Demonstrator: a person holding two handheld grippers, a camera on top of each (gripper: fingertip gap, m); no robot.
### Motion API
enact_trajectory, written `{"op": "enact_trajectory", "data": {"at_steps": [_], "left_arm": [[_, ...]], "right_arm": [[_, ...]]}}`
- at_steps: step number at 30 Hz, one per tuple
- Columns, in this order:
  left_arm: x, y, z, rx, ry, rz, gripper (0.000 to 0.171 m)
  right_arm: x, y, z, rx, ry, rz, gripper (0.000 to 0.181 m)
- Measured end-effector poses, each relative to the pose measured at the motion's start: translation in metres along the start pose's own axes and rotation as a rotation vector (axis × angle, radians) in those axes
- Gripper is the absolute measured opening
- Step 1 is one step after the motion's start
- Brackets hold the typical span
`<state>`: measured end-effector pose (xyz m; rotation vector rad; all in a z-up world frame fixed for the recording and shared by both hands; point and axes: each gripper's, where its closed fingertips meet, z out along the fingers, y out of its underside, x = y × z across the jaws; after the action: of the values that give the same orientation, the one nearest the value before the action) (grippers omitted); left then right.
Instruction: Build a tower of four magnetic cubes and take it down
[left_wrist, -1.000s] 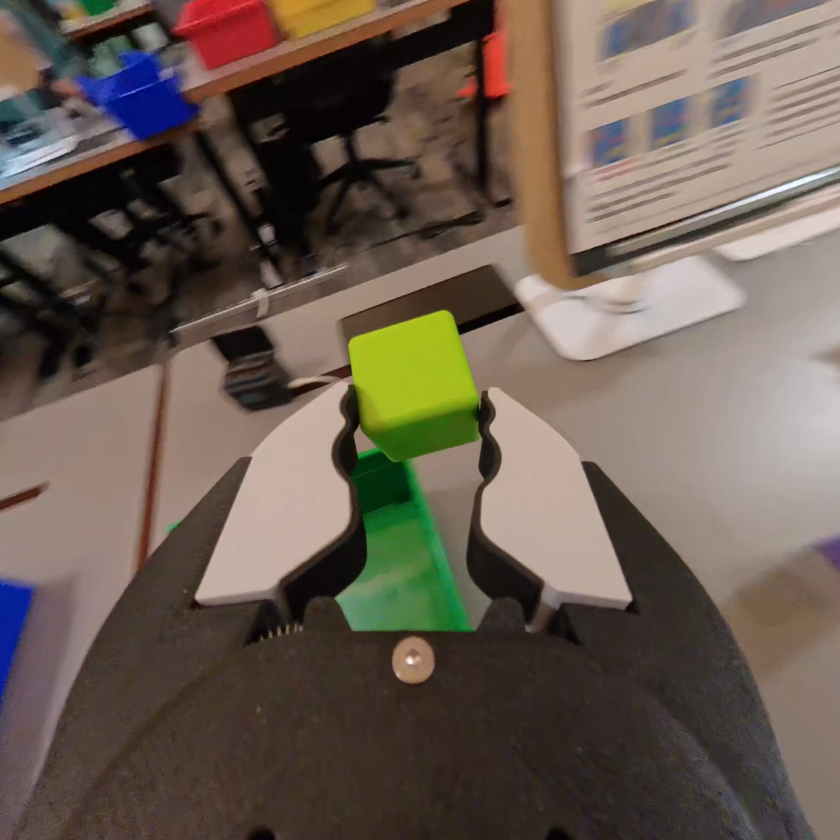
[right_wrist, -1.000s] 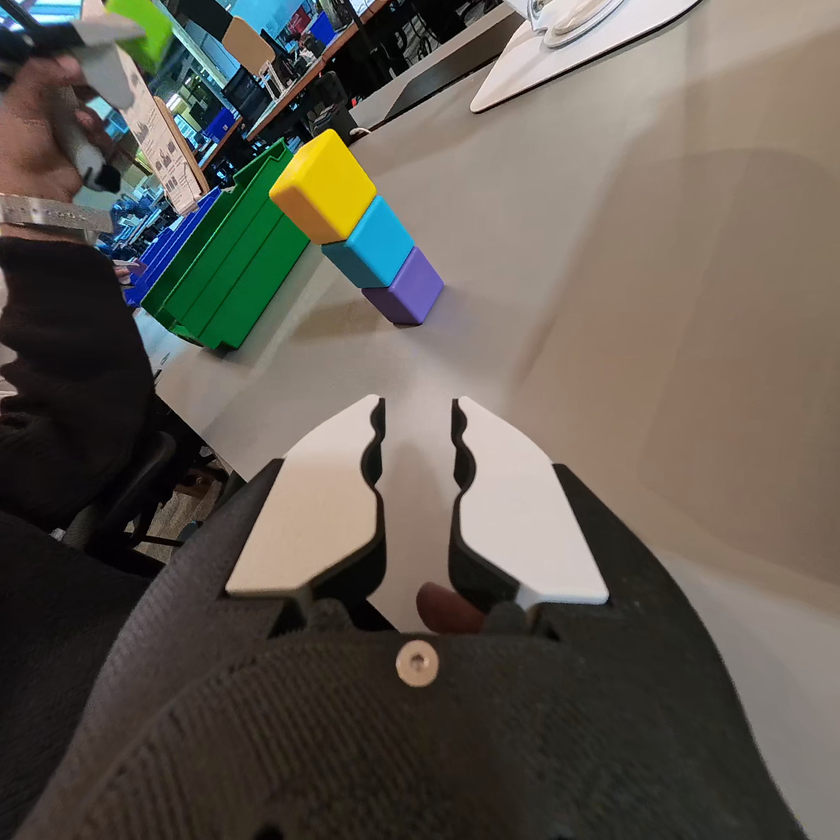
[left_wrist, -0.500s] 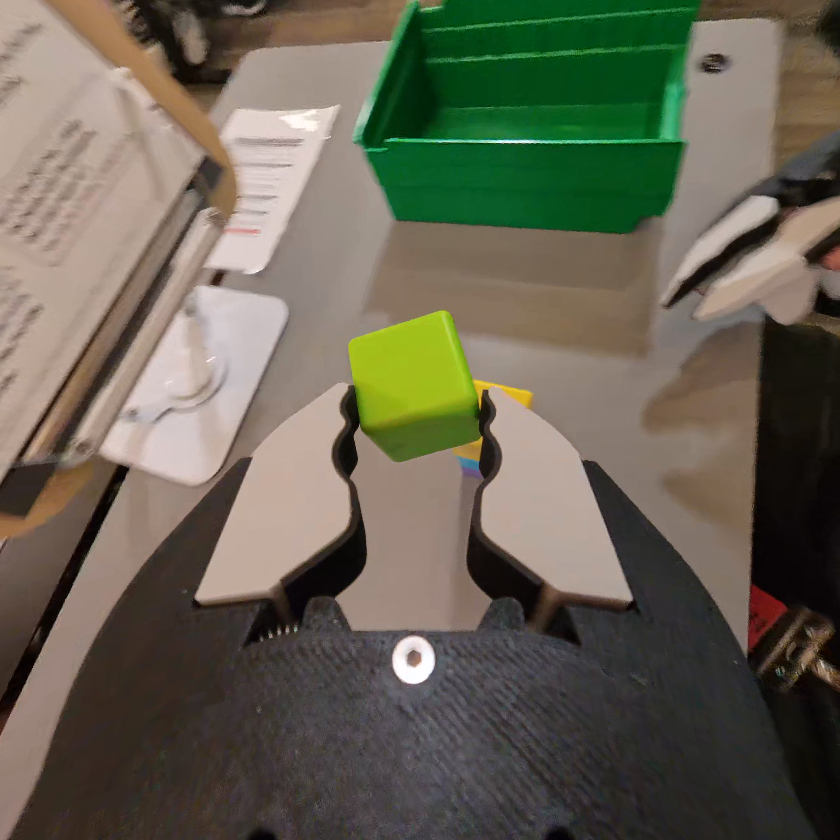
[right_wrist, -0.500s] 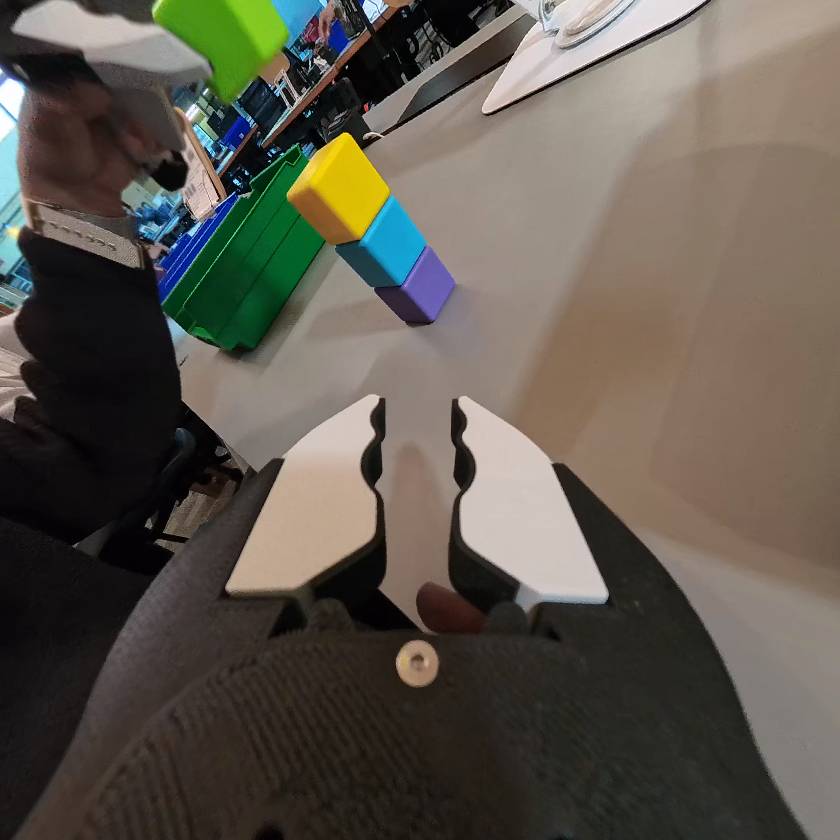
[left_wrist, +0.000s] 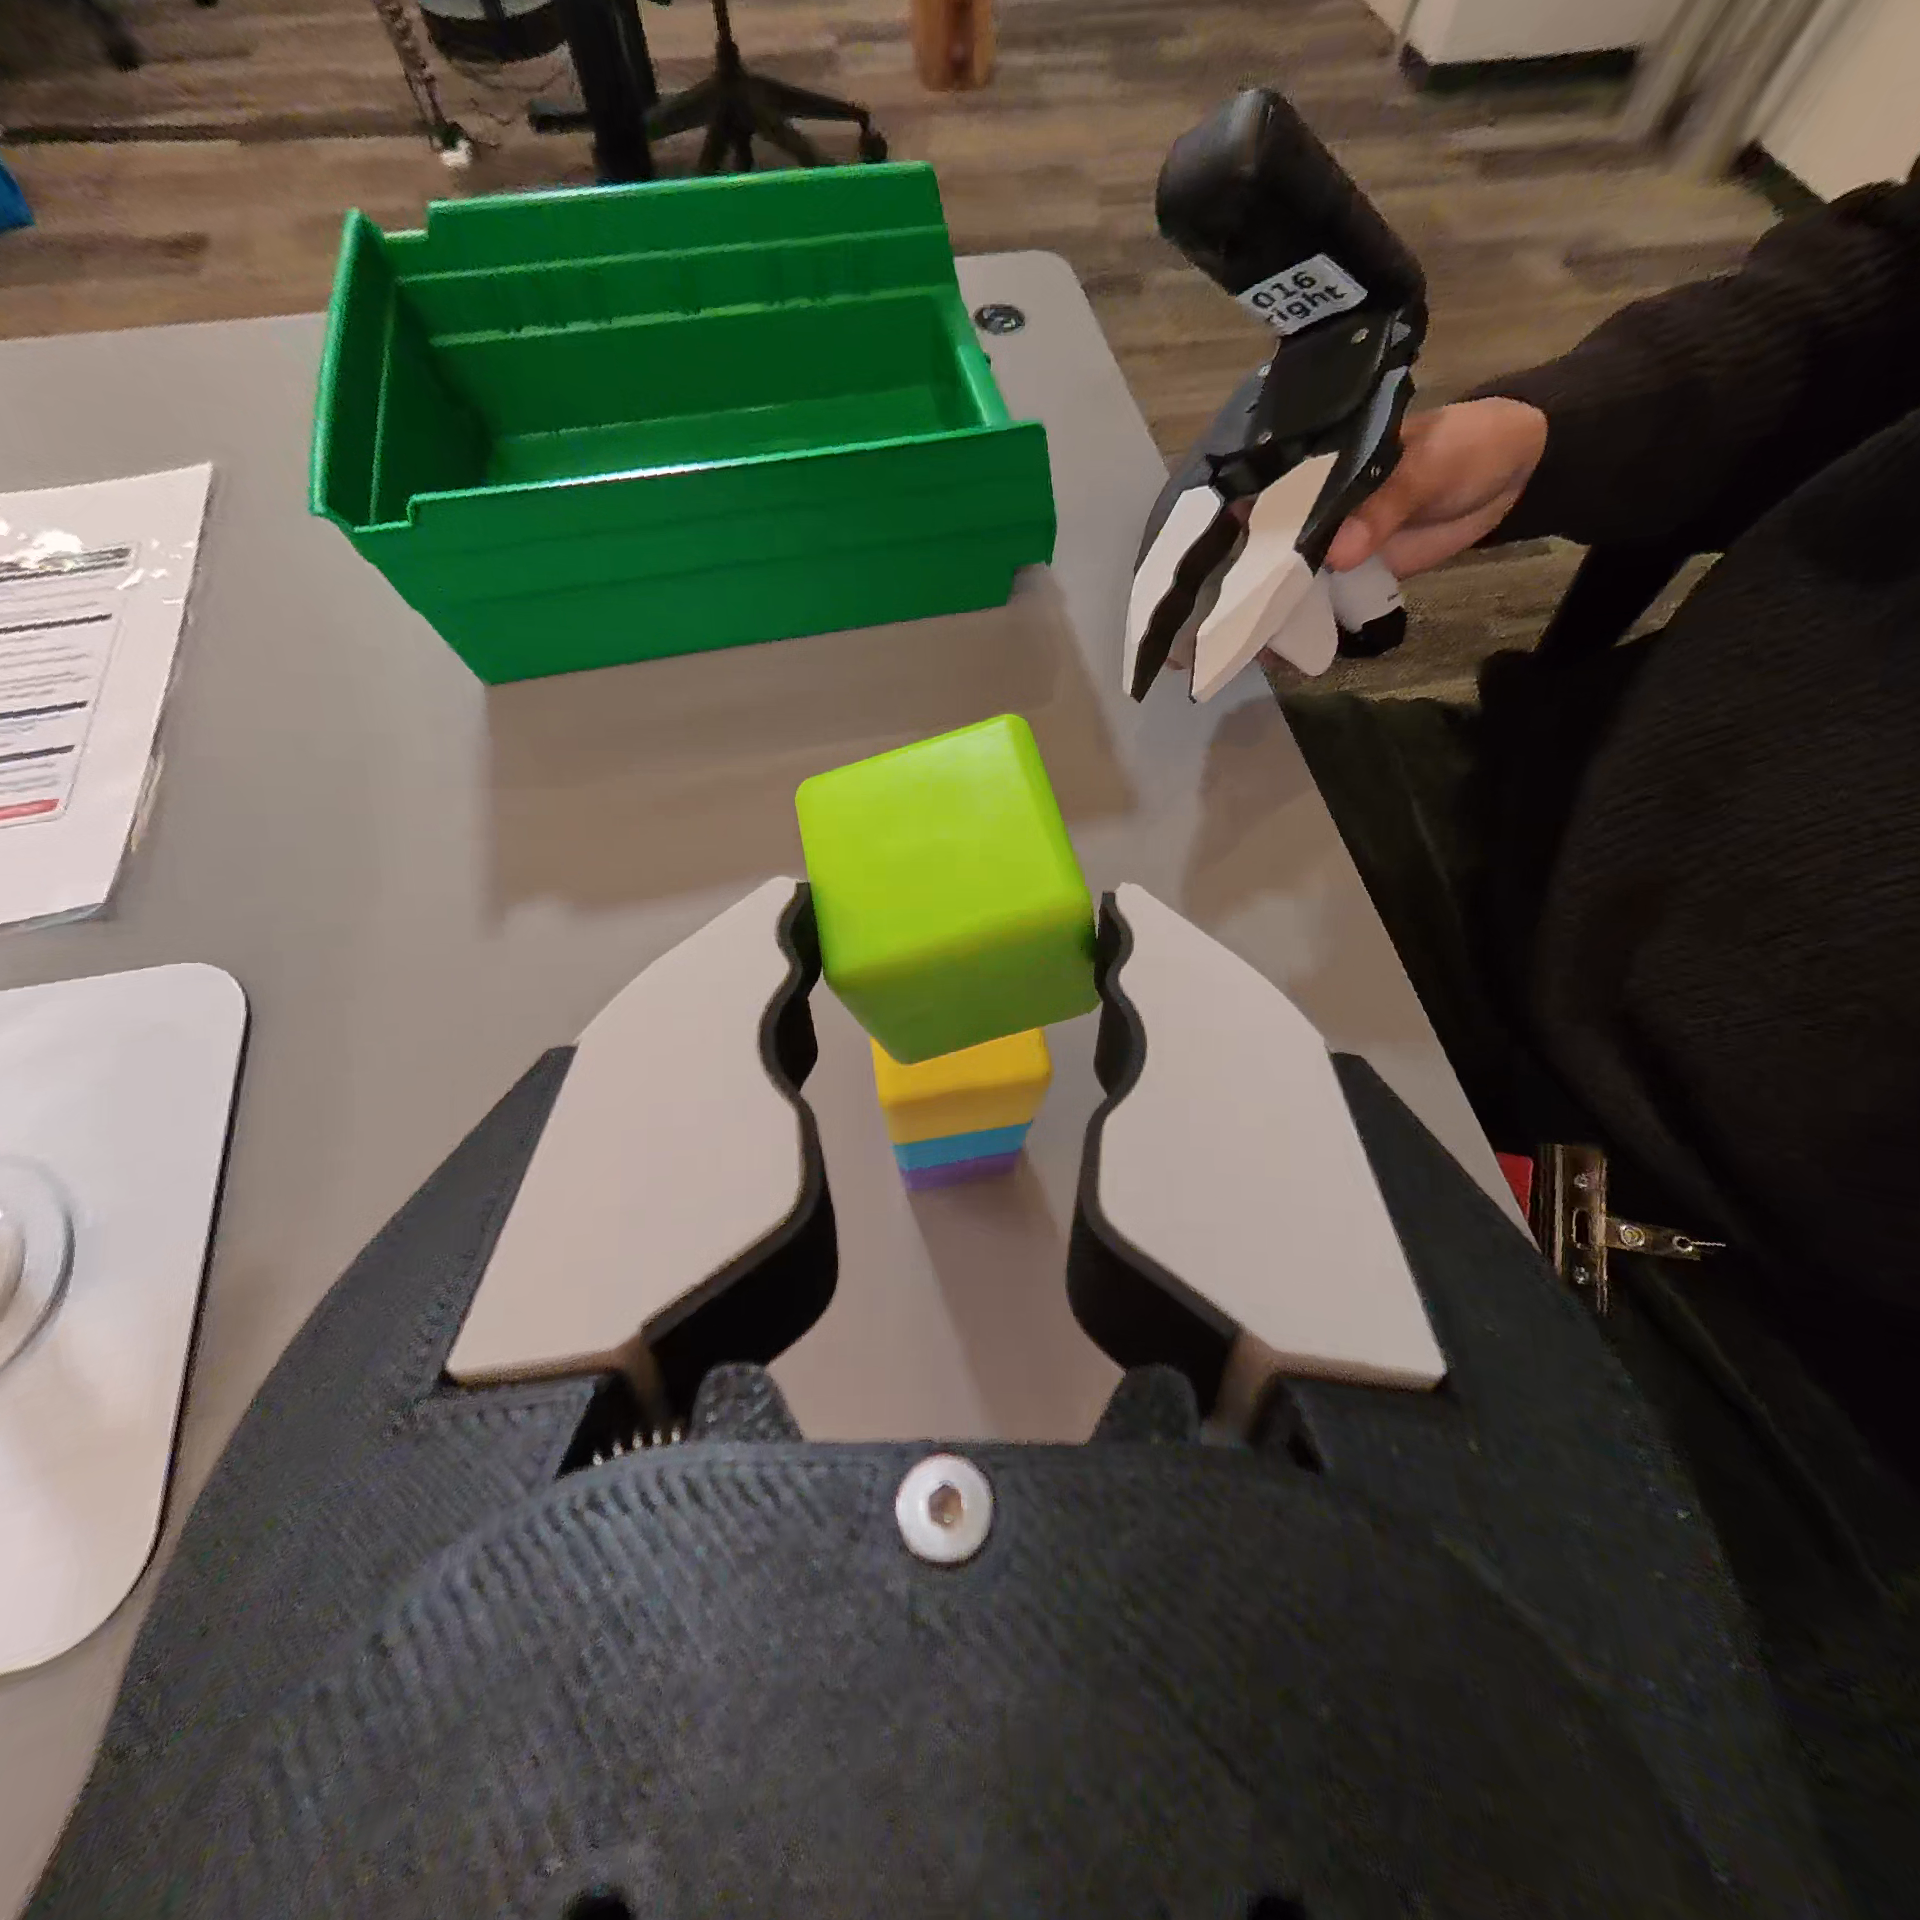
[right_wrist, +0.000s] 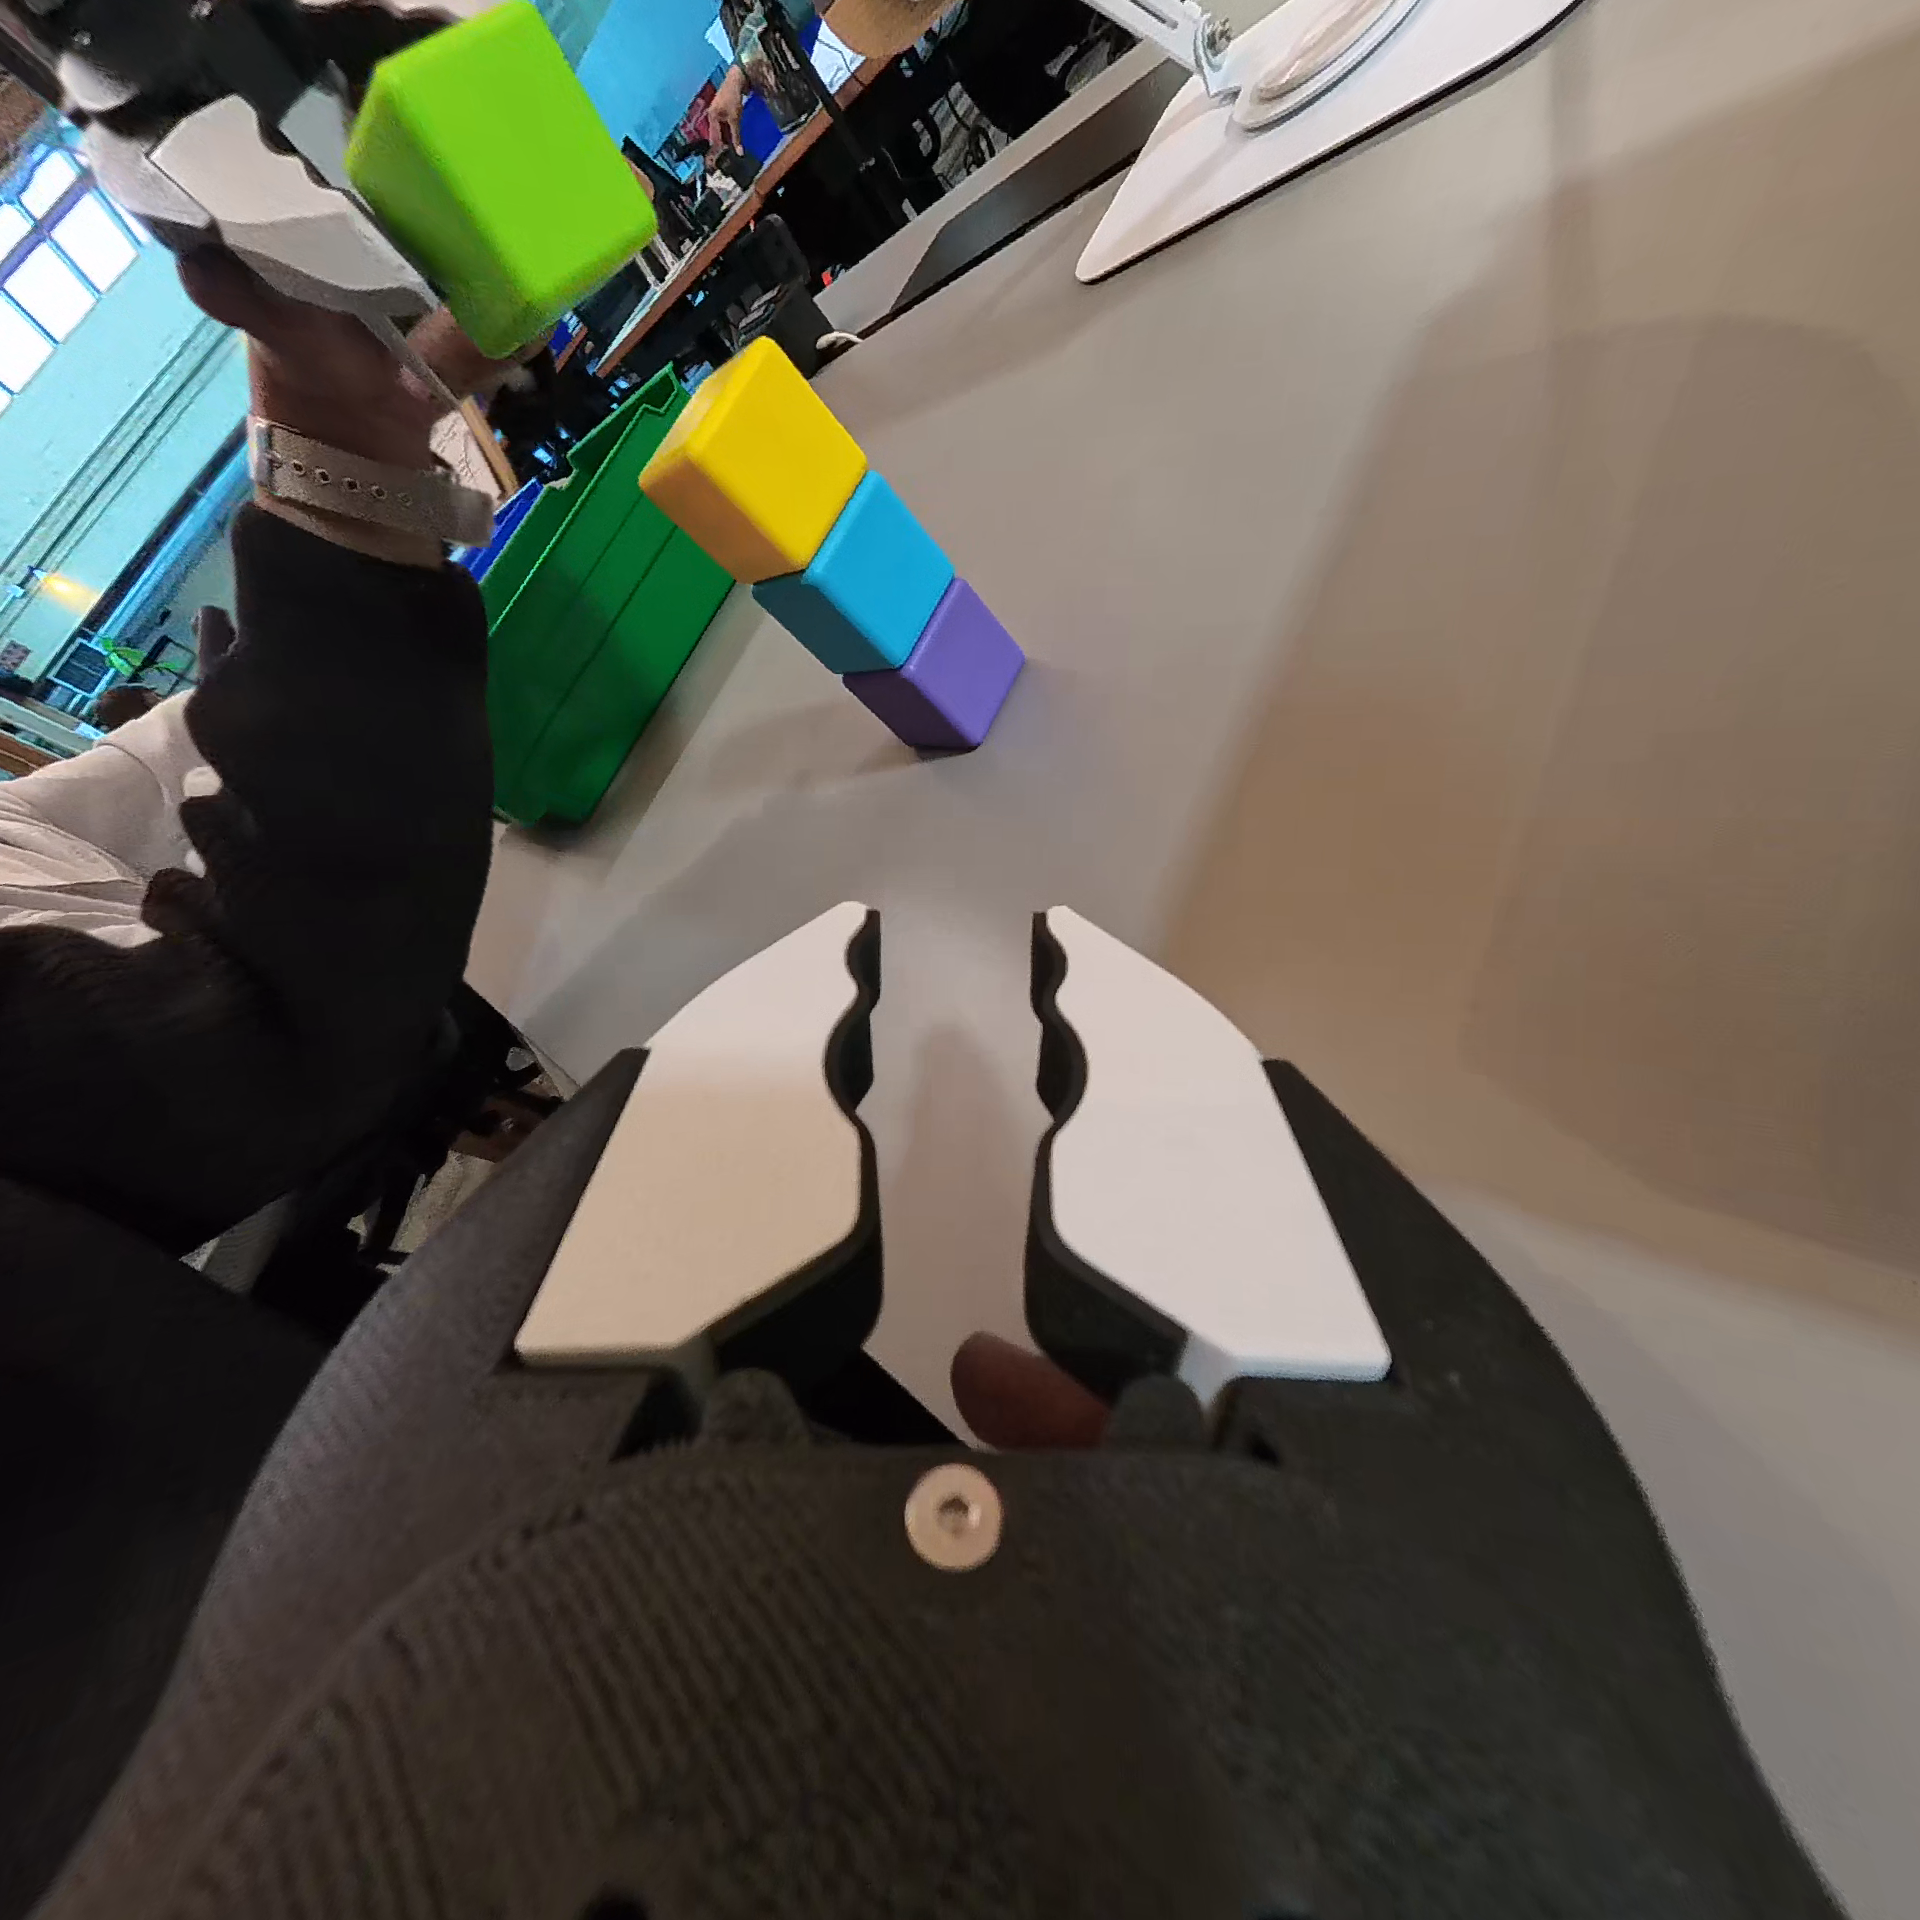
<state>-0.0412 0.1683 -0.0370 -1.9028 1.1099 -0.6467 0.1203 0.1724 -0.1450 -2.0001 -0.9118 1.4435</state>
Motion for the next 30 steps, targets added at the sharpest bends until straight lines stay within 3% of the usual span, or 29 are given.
{"op": "enact_trajectory", "data": {"at_steps": [25,30], "left_arm": [[-0.002,0.022,0.009,0.033,0.042,0.036,0.053],[0.0,0.015,0.006,0.082,0.042,0.048,0.053]], "right_arm": [[0.004,0.001,-0.004,0.006,0.003,0.025,0.028],[0.003,0.002,-0.002,-0.001,0.002,0.022,0.028]]}}
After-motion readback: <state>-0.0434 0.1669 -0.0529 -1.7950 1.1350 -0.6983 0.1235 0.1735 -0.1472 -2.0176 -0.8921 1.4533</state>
